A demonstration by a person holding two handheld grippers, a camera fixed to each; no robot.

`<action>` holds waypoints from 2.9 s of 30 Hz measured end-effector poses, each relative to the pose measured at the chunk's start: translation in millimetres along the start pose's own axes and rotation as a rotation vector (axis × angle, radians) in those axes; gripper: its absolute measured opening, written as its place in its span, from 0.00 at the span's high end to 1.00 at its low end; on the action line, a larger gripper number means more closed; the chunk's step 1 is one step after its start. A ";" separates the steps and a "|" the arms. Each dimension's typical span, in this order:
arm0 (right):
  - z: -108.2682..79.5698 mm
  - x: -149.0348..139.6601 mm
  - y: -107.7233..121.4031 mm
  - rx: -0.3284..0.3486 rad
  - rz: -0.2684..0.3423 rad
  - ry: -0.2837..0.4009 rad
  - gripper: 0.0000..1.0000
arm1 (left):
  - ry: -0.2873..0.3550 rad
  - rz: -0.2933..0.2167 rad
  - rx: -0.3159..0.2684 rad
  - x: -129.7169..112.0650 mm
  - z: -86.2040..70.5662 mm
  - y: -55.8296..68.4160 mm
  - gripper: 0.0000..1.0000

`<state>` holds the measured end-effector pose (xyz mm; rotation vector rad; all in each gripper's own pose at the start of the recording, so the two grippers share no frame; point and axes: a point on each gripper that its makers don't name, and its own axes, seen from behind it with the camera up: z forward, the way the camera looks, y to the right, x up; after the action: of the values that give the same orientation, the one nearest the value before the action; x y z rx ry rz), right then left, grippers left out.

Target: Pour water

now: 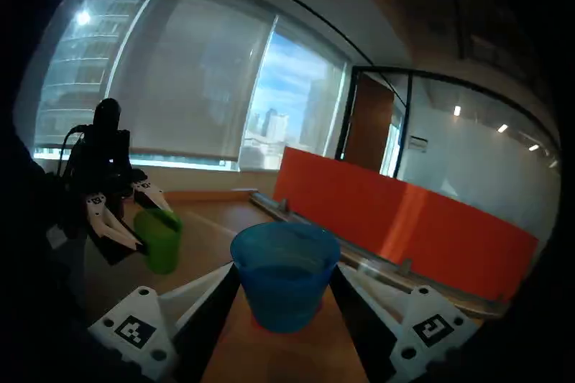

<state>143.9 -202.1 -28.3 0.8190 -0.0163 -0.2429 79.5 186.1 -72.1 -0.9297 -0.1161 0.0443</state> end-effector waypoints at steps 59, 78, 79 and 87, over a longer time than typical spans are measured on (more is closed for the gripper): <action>28.5 78.8 -41.9 0.038 -0.562 0.098 0.13 | -0.002 0.003 -0.092 -4.1 23.9 33.4 0.13; 31.2 86.6 -48.1 0.032 -0.690 0.094 0.13 | 0.003 0.002 -0.101 -1.4 25.9 36.9 0.13; 31.4 86.7 -48.5 0.032 -0.698 0.093 0.13 | 0.004 0.001 -0.102 -1.1 26.0 36.7 0.13; 32.2 87.3 -51.0 0.035 -0.761 0.087 0.13 | 0.007 -0.001 -0.102 0.2 26.7 35.1 0.13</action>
<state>214.7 -278.2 -50.1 0.8426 0.3800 -0.9251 77.0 228.3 -84.5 -1.0319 -0.1136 0.0342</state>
